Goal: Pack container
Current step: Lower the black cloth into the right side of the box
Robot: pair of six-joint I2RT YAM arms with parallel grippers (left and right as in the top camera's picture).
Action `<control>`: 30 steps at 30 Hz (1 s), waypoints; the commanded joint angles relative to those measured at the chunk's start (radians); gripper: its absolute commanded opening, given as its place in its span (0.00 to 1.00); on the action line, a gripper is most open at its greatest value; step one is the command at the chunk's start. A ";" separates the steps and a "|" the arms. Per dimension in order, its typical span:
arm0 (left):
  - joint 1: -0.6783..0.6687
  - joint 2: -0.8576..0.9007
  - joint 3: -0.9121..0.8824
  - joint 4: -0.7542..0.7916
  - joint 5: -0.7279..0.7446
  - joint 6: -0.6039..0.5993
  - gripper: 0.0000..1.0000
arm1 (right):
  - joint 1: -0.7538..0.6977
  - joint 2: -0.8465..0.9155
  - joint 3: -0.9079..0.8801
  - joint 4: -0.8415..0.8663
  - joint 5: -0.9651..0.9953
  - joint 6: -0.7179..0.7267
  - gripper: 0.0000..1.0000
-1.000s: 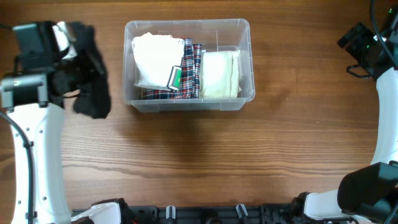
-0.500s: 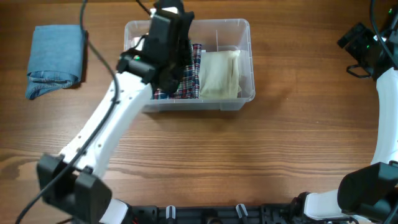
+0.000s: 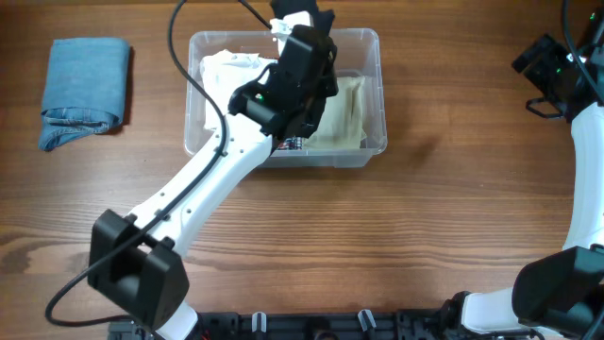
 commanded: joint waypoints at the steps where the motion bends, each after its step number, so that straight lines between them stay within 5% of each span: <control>1: -0.011 0.056 0.026 0.017 -0.018 -0.043 0.04 | -0.001 0.006 -0.004 -0.001 0.014 0.001 1.00; 3: -0.018 0.075 0.026 0.032 -0.017 -0.043 0.08 | -0.001 0.006 -0.004 -0.001 0.014 0.001 1.00; 5: -0.023 0.078 0.026 0.074 -0.017 -0.043 0.42 | -0.001 0.006 -0.004 -0.001 0.014 0.000 1.00; 7: -0.031 0.078 0.026 0.134 -0.016 -0.043 0.61 | -0.001 0.006 -0.004 -0.001 0.014 0.000 1.00; 11: -0.045 0.078 0.026 0.212 -0.005 -0.042 0.70 | -0.001 0.006 -0.004 -0.001 0.014 0.000 1.00; 15: -0.048 0.078 0.026 0.247 0.006 -0.029 0.66 | -0.001 0.006 -0.004 -0.001 0.014 0.001 1.00; 19: -0.048 0.080 0.026 0.299 -0.005 0.246 0.62 | -0.001 0.006 -0.004 -0.001 0.014 0.000 1.00; 21: -0.048 0.087 0.026 0.331 0.013 0.407 0.50 | -0.001 0.006 -0.004 -0.001 0.014 0.000 1.00; 22: -0.048 0.098 0.026 0.336 0.021 0.496 0.35 | -0.001 0.006 -0.004 -0.001 0.014 0.000 1.00; 26: -0.048 0.184 0.026 0.344 0.037 0.629 0.06 | -0.001 0.006 -0.004 -0.001 0.014 0.001 1.00; 30: -0.048 0.272 0.026 0.364 0.066 0.637 0.04 | 0.000 0.006 -0.004 -0.001 0.014 0.001 1.00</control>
